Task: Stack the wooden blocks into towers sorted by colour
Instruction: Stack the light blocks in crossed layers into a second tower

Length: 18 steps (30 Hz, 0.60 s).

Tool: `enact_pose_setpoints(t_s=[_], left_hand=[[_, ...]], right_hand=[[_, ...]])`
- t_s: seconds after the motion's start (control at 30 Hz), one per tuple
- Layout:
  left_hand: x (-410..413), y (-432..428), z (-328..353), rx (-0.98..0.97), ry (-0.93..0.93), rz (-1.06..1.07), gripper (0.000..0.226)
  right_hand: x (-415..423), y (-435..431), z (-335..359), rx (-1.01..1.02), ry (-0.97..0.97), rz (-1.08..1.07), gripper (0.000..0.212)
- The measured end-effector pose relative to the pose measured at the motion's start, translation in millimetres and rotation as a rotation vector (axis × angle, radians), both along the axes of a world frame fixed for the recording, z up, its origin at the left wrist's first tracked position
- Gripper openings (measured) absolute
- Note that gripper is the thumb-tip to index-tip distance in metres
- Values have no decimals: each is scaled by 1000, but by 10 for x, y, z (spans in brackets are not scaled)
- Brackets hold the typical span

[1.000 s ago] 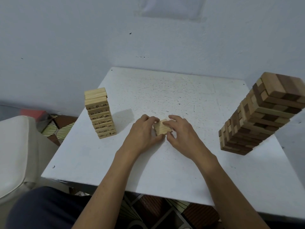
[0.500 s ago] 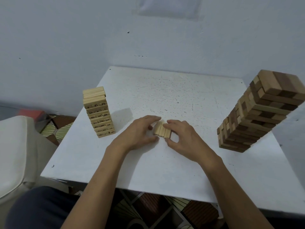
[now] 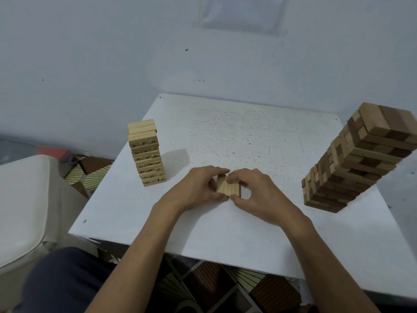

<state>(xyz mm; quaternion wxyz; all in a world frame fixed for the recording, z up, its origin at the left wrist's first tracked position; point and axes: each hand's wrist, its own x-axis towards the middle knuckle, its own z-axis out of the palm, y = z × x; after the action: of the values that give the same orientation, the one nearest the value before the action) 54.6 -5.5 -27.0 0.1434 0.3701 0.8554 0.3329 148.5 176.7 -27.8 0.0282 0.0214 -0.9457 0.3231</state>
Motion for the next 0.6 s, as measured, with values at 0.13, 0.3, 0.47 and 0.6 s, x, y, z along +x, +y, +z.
enact_pose_setpoints(t_s=[0.13, 0.3, 0.47, 0.6], left_hand=[[180, -151, 176, 20, 54, 5, 62], [337, -416, 579, -21, 171, 37, 63], [336, -769, 1045, -4, 269, 128, 67], [156, -1047, 1304, 20, 319, 209, 71]], right_hand=[[73, -48, 181, -23, -13, 46, 43], [93, -217, 593, -22, -9, 134, 43], [-20, -502, 1079, -27, 77, 219, 42], [-287, -739, 1334, -33, 140, 274, 41]])
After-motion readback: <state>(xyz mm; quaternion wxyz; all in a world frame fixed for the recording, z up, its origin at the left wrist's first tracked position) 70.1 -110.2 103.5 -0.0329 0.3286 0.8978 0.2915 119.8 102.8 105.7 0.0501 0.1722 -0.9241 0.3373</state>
